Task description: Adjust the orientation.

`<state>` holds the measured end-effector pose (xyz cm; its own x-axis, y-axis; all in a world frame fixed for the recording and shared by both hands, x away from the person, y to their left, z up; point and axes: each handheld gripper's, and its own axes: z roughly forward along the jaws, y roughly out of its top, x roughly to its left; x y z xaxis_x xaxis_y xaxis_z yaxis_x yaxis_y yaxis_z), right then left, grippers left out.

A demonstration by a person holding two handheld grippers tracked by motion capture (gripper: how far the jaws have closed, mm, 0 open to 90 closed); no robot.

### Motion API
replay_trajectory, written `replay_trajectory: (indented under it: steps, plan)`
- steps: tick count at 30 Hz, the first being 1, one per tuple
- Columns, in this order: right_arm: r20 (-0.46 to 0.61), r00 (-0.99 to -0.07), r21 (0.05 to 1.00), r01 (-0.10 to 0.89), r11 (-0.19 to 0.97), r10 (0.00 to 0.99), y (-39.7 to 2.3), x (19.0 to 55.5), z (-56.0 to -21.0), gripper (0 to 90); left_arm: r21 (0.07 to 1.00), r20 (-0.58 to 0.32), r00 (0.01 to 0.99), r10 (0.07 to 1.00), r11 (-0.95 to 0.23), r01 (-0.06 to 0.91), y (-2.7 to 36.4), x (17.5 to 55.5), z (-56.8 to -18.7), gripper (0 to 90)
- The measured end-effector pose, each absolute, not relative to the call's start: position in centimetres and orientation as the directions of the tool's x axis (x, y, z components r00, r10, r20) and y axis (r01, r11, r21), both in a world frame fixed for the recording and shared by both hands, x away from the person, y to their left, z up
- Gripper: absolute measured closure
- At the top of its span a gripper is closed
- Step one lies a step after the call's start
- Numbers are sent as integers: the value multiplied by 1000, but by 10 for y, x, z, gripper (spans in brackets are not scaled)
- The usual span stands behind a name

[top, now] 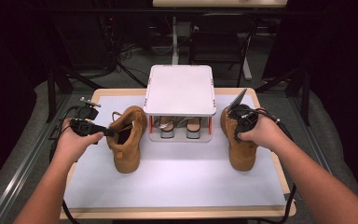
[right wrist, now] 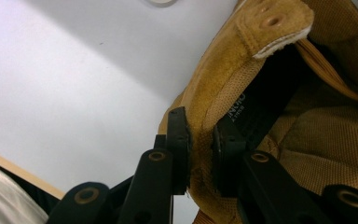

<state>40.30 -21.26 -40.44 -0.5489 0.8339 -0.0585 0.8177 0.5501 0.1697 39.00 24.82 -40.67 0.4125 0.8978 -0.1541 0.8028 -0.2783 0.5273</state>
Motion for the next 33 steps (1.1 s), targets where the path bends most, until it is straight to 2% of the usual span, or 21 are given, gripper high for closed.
replay_trajectory:
  steps: [10, 17, 26, 33]
  plan:
    - [-44, -610, 135, 781, 610, 791, -202, 384, -404, 797, 530, -154, 408, 900, -273, 803, 249, 390, -406, 567]
    - [-13, -583, 161, 801, 577, 812, -205, 379, -409, 776, 527, -153, 406, 901, -272, 805, 249, 390, -406, 566]
    - [-5, -555, 222, 811, 542, 832, -209, 376, -398, 654, 521, -143, 401, 905, -275, 808, 250, 392, -406, 561]
    - [-4, -545, 285, 803, 523, 838, -215, 372, -381, 598, 520, -142, 401, 905, -276, 808, 250, 393, -404, 548]
